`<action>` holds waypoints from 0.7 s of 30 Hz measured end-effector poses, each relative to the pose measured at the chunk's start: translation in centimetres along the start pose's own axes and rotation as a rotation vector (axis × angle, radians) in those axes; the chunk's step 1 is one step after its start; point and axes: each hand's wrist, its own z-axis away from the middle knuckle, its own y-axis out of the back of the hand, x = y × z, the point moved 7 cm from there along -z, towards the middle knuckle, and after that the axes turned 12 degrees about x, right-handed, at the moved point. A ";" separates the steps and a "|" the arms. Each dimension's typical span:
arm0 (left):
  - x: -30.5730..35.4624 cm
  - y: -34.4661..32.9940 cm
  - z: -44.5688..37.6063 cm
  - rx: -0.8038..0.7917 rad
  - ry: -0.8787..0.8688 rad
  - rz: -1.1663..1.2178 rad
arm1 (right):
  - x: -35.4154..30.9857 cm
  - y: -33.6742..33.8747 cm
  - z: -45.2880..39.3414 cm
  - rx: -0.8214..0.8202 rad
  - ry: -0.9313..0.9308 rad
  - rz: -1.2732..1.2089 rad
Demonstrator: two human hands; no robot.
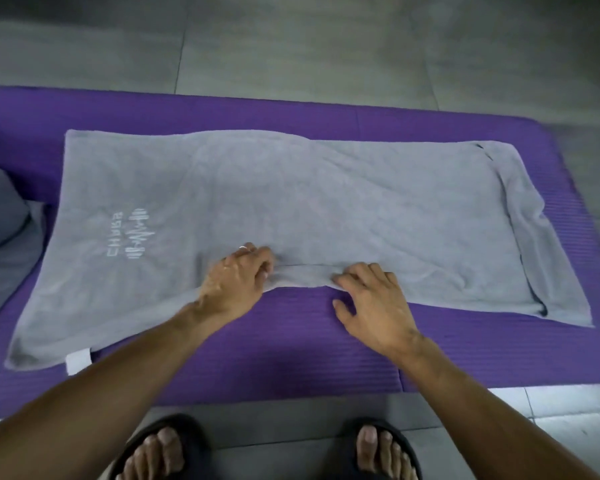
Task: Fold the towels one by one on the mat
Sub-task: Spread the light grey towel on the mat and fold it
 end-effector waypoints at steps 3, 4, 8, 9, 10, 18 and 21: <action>1.0 -0.3 0.2 0.053 -0.130 -0.068 | 0.2 -0.4 -0.9 0.024 -0.014 -0.018; 1.3 -0.2 0.6 0.059 -0.151 -0.091 | 0.3 -0.5 -1.1 0.044 -0.018 -0.029; 0.9 -0.6 2.1 -0.008 -0.243 -0.228 | 1.1 0.3 -1.2 0.031 -0.154 -0.266; 0.6 -0.7 2.2 0.002 -0.265 -0.248 | 1.6 0.3 -1.0 -0.036 -0.243 -0.392; 0.5 -0.4 2.4 0.008 -0.262 -0.256 | 2.1 0.1 -0.7 -0.115 -0.322 -0.502; 2.1 2.3 6.1 0.104 -0.504 -0.249 | -1.6 0.4 0.9 -0.081 0.107 -0.138; 1.5 2.0 8.3 0.056 -0.490 -0.317 | -7.0 -0.3 1.8 -0.039 0.325 -0.099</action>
